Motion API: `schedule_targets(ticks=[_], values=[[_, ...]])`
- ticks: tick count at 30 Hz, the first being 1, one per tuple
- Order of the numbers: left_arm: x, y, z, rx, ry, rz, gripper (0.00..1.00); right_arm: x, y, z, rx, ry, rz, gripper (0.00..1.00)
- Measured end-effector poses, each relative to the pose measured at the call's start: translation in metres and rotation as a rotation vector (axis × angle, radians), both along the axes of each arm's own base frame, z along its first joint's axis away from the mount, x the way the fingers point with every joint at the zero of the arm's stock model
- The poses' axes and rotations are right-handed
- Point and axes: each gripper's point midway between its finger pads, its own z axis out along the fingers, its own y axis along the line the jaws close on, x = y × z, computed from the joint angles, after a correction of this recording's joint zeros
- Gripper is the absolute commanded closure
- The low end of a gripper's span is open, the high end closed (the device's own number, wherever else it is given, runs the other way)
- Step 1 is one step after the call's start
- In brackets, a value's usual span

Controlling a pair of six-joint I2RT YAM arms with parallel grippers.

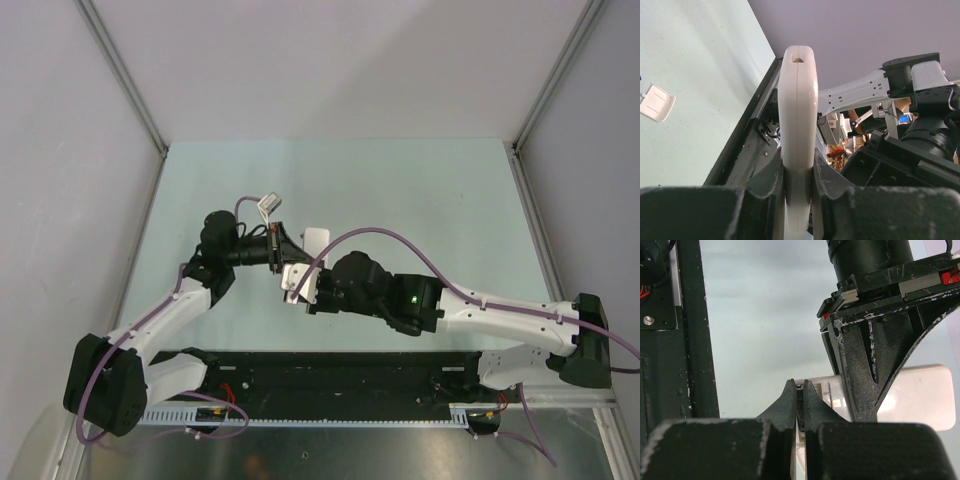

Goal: Load the batteries into the remote control

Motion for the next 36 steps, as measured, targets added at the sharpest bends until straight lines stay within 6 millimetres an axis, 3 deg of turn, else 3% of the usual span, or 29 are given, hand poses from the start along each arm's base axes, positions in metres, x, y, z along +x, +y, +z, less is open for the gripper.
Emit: schedule_targets(ticks=[36], values=[[0.003,0.011,0.016,0.002,-0.021,0.039,1.0,0.006,0.006,0.009,0.021,0.024,-0.017,1.0]])
